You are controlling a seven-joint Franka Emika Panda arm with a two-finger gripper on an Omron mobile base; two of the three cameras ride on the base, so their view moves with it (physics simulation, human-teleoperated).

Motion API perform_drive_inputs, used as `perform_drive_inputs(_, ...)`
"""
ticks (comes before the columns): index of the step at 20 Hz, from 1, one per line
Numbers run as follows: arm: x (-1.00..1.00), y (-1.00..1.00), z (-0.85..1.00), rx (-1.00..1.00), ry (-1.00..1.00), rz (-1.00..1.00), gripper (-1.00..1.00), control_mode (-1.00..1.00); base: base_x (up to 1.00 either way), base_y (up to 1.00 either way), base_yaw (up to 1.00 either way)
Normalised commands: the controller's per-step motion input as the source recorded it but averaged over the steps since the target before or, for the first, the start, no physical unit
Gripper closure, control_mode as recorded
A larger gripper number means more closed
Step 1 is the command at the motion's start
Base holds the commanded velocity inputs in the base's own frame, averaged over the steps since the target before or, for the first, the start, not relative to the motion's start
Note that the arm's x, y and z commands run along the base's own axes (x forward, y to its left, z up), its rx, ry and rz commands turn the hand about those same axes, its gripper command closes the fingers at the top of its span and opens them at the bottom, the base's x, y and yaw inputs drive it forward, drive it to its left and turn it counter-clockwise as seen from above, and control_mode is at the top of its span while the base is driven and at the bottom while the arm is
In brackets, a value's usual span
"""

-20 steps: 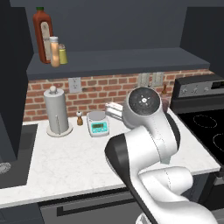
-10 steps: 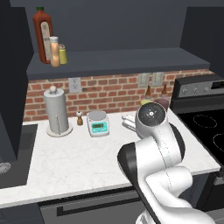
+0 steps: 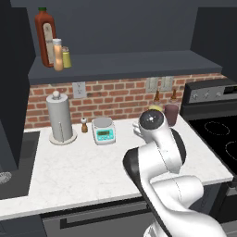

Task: Put the shaker and condiment bottle from the counter next to their counterparts in the cabinet.

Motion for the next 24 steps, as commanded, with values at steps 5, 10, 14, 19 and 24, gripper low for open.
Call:
perform_drive_inputs(5,0.2,0.0,-0.15,0.0,-0.02,-0.32,-1.0,-1.0,0.0,0.0,0.0)
perform_drive_inputs(10,0.09,-0.05,-0.26,0.0,-0.1,-0.31,-1.0,-1.0,0.0,0.0,0.0)
perform_drive_inputs(14,0.0,-0.26,-0.46,-0.02,-0.11,-0.22,-1.0,-1.0,0.0,0.0,0.0)
perform_drive_inputs(19,0.08,-0.45,-0.56,-0.08,-0.1,-0.12,-1.0,-1.0,0.0,0.0,0.0)
perform_drive_inputs(24,0.1,-0.35,-0.31,-0.09,-0.07,-0.03,-1.0,-1.0,0.0,0.0,0.0)
